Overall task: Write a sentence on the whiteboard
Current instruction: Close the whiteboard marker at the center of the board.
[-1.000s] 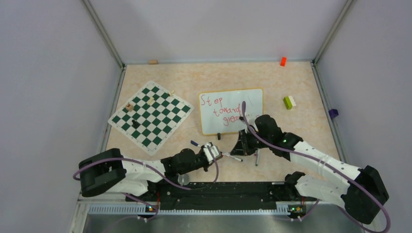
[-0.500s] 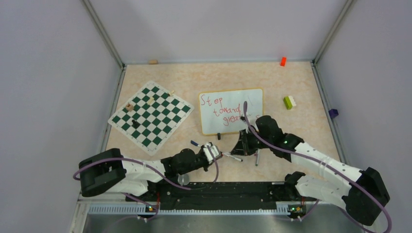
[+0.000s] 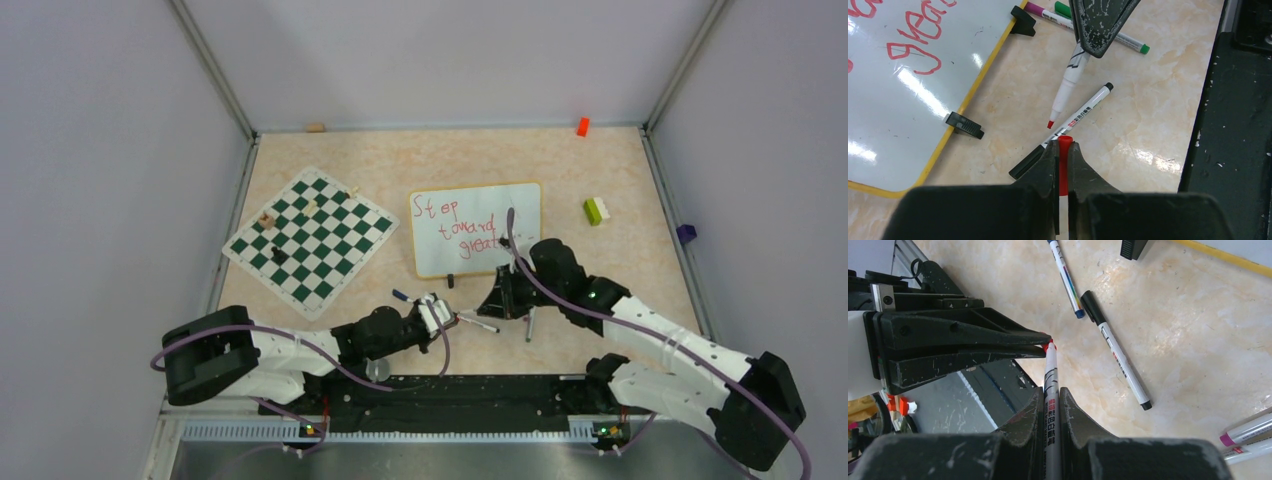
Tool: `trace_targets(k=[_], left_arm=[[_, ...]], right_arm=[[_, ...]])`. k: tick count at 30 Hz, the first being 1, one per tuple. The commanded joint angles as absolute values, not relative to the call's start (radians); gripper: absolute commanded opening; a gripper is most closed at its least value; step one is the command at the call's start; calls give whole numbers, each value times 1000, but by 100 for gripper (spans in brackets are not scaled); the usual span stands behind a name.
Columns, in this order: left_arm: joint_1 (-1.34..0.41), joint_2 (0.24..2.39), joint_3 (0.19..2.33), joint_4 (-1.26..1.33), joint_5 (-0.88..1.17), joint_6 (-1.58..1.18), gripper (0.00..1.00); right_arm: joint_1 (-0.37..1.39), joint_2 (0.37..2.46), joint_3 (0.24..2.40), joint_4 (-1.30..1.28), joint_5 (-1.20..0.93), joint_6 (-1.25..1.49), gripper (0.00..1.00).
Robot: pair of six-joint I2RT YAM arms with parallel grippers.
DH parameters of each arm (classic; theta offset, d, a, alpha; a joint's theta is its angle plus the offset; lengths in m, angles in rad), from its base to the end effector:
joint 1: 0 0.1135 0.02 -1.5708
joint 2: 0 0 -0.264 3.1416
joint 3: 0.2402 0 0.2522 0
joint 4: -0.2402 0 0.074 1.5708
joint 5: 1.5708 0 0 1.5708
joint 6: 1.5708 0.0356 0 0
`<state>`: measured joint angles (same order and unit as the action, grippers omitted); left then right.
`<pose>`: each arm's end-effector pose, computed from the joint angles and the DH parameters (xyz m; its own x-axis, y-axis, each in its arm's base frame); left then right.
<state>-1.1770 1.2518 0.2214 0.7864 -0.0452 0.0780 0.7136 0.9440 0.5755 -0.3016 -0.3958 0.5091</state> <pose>0.0863 -0.2035 0.1585 -0.0218 0.2554 -0.9666 0.9102 0.4051 0.0865 0.1415 0.1406 0.2287 -0.8157 -0.1114 -0.5677 -0.4980 0.6345 0.5911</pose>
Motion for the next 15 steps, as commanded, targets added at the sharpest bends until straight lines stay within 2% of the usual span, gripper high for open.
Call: trace_targets(k=[1,15], left_arm=[[-1181,1236,221,839,-47,79,0],[-1181,1236,217,843,-59,73,0]], right_arm=[[725,960,577,-278,-425,505,0],[725,971,559,-281,-453,499,0]])
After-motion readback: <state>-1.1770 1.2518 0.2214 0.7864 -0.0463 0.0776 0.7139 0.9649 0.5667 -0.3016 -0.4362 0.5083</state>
